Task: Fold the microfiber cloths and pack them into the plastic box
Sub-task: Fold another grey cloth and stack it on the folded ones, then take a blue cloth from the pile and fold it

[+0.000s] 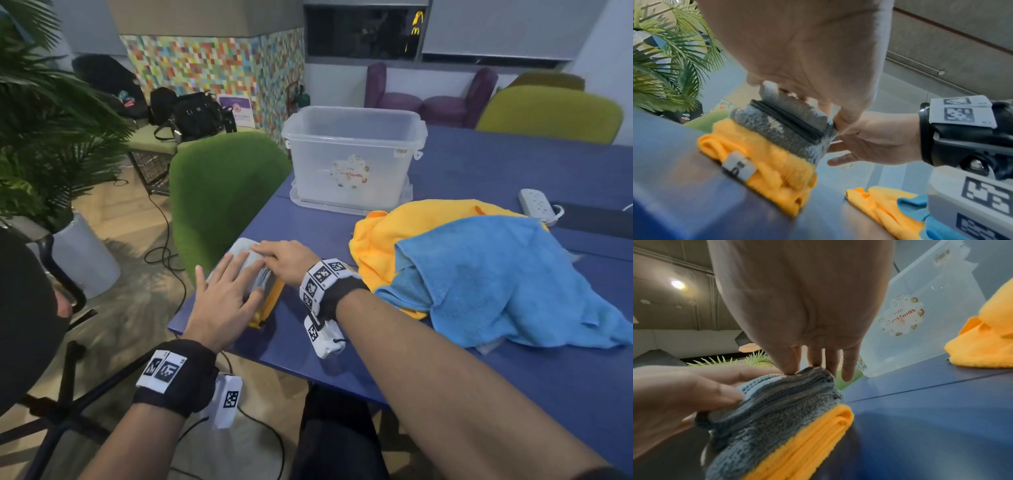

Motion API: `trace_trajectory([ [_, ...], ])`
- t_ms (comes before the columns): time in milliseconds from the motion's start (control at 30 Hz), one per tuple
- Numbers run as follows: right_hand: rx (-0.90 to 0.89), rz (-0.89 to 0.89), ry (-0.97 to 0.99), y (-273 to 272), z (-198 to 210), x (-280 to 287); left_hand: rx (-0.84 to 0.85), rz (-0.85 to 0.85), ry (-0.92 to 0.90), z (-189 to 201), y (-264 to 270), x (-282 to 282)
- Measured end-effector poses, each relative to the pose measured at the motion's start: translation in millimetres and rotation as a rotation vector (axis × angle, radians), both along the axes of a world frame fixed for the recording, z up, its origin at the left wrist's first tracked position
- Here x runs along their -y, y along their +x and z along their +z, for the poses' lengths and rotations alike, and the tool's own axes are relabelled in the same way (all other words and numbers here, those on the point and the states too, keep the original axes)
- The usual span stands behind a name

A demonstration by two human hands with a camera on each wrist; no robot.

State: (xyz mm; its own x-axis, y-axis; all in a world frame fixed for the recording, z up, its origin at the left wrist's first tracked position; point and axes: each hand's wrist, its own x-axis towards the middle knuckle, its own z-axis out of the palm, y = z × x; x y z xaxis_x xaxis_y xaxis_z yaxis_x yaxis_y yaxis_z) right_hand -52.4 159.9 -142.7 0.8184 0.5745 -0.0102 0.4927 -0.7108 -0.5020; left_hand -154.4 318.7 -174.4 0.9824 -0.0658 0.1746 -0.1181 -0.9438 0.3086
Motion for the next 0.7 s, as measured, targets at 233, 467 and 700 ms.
trace_trajectory([
  [233,0.012,-0.103,0.164,-18.5,18.9,39.6,0.114,0.073,0.063,25.3,-1.6,13.5],
  [467,0.146,-0.427,0.056,-54.3,23.3,131.9,0.294,0.035,-0.003,59.1,-7.0,64.4],
  [700,0.286,-0.813,-0.418,-84.6,24.7,199.3,0.059,-0.258,-0.128,89.2,20.0,168.0],
])
